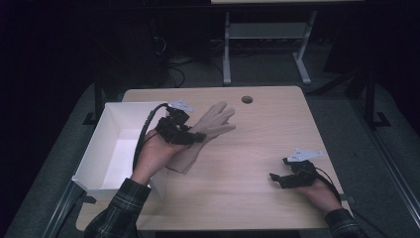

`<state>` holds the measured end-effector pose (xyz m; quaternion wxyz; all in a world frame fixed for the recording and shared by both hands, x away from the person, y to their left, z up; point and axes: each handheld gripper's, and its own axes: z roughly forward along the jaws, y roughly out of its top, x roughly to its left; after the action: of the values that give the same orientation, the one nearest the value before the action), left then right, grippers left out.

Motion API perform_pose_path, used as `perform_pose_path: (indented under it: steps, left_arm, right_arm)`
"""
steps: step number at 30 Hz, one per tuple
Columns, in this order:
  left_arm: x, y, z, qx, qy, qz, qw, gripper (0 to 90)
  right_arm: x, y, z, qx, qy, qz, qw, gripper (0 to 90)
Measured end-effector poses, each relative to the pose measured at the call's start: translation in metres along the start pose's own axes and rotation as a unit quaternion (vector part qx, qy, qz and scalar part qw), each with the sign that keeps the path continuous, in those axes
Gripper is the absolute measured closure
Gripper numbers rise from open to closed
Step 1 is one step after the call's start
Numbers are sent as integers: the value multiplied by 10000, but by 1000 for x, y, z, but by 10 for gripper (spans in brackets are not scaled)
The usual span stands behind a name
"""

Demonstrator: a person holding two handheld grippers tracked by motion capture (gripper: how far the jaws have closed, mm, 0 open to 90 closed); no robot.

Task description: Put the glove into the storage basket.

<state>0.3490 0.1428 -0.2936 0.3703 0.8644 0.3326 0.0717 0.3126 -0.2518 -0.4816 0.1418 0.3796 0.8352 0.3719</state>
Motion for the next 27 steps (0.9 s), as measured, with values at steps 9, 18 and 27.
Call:
perform_pose_path:
  steps: [9,18,27]
  left_arm:
    - [28,-13,-38,-156,405,-328,9985,666]
    - [59,-44,-67,-257,947,-730,9925,666]
    - [84,-79,-82,-300,1407,-1194,9824,666]
  right_arm:
    - [0,0,0,1,1,3,10000,180]
    - [0,0,0,2,-10,12,10000,181]
    - [0,0,0,0,-17,8,10000,181]
